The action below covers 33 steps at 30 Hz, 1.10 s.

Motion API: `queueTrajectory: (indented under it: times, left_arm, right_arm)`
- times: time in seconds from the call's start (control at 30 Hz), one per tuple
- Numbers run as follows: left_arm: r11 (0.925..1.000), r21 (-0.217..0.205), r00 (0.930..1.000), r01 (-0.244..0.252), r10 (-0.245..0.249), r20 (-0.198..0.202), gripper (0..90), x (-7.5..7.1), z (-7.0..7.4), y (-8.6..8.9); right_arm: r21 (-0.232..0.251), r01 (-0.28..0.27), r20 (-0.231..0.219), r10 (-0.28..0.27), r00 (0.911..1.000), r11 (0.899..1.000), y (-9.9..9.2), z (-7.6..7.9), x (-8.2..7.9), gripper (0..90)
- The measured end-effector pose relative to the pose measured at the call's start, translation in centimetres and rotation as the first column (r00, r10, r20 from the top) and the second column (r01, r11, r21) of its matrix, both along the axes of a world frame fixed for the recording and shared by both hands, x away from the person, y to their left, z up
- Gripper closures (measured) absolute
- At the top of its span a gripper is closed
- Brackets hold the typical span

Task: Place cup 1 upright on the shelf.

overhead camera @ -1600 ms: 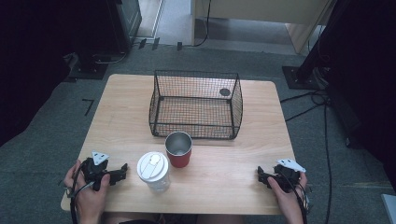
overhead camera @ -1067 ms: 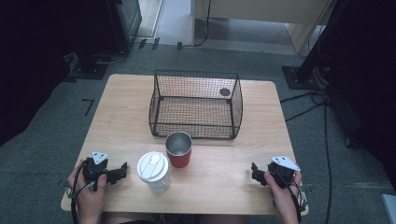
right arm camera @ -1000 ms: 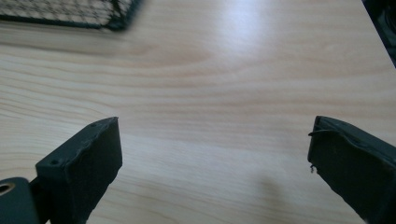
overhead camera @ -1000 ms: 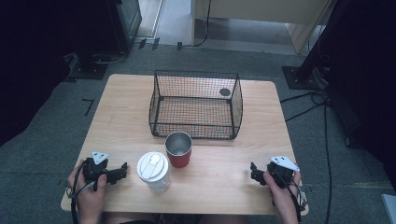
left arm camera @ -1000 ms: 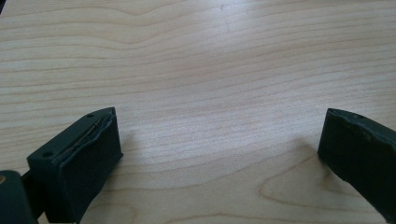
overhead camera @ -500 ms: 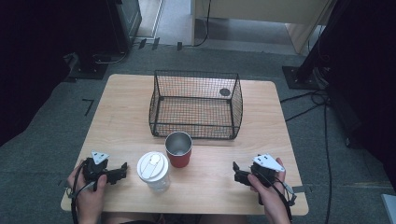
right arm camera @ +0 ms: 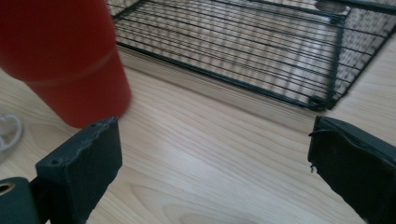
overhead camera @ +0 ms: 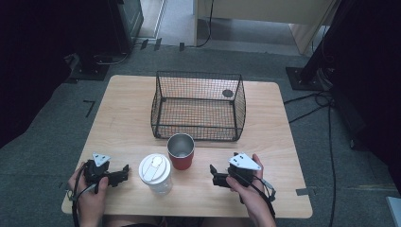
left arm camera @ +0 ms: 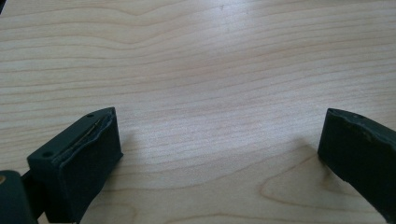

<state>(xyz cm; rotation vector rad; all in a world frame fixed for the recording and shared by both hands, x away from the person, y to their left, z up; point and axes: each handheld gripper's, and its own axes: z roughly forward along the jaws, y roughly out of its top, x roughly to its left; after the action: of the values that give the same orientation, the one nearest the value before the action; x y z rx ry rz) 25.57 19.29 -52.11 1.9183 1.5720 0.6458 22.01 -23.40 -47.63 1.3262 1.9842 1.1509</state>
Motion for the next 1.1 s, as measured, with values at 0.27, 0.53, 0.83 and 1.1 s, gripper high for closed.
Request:
queueTrajectory:
  times: [0.27, 0.53, 0.83, 1.1]
  left_arm:
    - [1.0, 0.0, 1.0, 0.0, 0.0, 0.0, 0.0, 0.0, 0.0, 0.0]
    - [1.0, 0.0, 1.0, 0.0, 0.0, 0.0, 0.0, 0.0, 0.0, 0.0]
    - [1.0, 0.0, 1.0, 0.0, 0.0, 0.0, 0.0, 0.0, 0.0, 0.0]
    - [1.0, 0.0, 1.0, 0.0, 0.0, 0.0, 0.0, 0.0, 0.0, 0.0]
  right_arm:
    - [0.027, -0.057, 0.028, 0.056, 0.998, 0.998, 2.4, 0.4, 0.1, 2.7]
    - [0.035, -0.112, 0.034, 0.111, 0.9933, 0.993, 4.9, 0.3, 0.4, 2.8]
    - [0.037, -0.143, 0.04, 0.141, 0.9892, 0.989, 7.0, 0.2, 0.9, 2.9]
    - [0.046, -0.143, 0.053, 0.14, 0.9887, 0.989, 8.5, 0.4, 1.5, 2.9]
